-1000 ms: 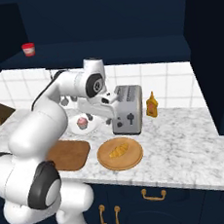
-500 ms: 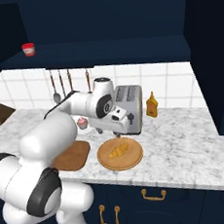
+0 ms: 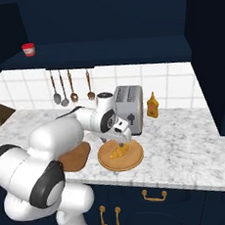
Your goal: From the different types of pastries on the counter, select a croissant and place it on the cutting board. Then retrieve a jar of jam from the cabinet and place it alongside the croissant on the cutting board.
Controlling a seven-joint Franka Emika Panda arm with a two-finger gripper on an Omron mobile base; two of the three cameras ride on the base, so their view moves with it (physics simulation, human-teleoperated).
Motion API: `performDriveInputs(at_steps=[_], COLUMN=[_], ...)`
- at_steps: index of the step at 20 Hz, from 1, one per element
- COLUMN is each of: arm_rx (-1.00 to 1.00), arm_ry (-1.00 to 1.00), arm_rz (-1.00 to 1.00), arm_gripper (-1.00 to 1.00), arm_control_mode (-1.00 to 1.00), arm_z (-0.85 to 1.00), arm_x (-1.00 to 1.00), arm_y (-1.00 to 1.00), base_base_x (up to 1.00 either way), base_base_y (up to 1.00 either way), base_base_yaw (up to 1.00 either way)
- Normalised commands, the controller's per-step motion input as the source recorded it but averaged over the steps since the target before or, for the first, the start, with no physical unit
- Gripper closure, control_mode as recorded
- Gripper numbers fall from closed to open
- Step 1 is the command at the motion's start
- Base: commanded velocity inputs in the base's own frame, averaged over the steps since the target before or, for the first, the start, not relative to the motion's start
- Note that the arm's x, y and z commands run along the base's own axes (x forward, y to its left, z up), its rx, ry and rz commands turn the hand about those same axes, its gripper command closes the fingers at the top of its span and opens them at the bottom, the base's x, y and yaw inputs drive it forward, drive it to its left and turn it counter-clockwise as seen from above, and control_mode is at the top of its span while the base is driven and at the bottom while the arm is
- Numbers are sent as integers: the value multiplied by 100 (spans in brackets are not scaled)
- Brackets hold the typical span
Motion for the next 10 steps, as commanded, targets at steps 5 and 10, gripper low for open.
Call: performDriveInputs(at_steps=[5, 10], arm_rx=[0, 0], arm_ry=[-3, -3], arm_rz=[-1, 0], arm_gripper=[-100, -100], arm_control_mode=[-100, -100], arm_z=[-39, -29], arm_x=[30, 14], arm_y=[-12, -14], base_base_x=[0, 0], base_base_y=[0, 0], base_base_yaw=[0, 0])
